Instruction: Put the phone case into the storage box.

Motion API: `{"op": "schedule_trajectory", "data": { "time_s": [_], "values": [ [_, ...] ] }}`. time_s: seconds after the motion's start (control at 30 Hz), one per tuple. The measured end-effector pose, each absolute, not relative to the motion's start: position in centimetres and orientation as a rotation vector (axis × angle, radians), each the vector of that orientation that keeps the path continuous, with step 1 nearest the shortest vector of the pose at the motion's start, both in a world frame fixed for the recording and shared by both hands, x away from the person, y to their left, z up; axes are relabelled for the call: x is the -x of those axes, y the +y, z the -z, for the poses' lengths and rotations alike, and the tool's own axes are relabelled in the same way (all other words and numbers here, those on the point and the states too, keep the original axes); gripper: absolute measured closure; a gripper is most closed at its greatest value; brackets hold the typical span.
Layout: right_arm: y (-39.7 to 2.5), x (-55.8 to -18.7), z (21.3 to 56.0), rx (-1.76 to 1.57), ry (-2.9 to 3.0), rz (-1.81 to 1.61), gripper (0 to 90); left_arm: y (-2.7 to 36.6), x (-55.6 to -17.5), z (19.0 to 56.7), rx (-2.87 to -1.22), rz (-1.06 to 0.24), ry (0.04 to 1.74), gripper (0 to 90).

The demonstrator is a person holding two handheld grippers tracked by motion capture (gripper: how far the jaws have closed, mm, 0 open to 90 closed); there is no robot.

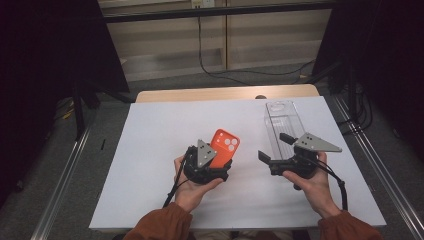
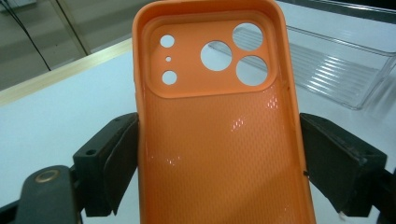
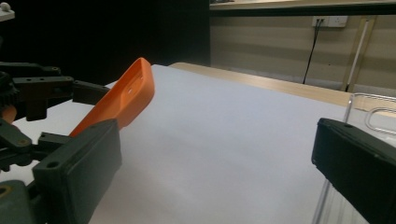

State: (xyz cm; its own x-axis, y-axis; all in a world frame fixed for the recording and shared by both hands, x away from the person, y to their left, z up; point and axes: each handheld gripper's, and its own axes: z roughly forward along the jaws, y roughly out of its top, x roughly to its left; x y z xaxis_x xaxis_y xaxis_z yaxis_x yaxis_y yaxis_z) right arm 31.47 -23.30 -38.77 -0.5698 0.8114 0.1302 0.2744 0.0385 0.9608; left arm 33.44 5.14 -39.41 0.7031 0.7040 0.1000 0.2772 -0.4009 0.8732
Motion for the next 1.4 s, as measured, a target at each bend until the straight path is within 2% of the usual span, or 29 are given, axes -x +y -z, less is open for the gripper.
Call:
{"op": "schedule_trajectory", "data": {
  "time_s": [0.33, 0.73, 1.03, 1.4],
  "values": [
    [-22.4, -32.4, 39.1, -1.143, 1.904, -1.559, 0.0, 3.7, -33.8, 40.0, -2.012, -0.625, 0.692, 15.7],
    [-21.1, -32.7, 38.5, -1.183, 1.936, -1.517, 4.9, 3.3, -32.8, 40.0, -1.966, -0.745, 0.659, 15.8],
    [-20.7, -32.8, 38.0, -1.220, 2.038, -1.536, 1.8, 2.4, -32.4, 40.4, -1.962, -0.797, 0.611, 15.7],
    [-21.4, -33.8, 36.7, -1.372, 2.178, -1.433, 4.8, 1.0, -32.0, 41.0, -1.968, -0.798, 0.584, 15.7]
  ]
}}
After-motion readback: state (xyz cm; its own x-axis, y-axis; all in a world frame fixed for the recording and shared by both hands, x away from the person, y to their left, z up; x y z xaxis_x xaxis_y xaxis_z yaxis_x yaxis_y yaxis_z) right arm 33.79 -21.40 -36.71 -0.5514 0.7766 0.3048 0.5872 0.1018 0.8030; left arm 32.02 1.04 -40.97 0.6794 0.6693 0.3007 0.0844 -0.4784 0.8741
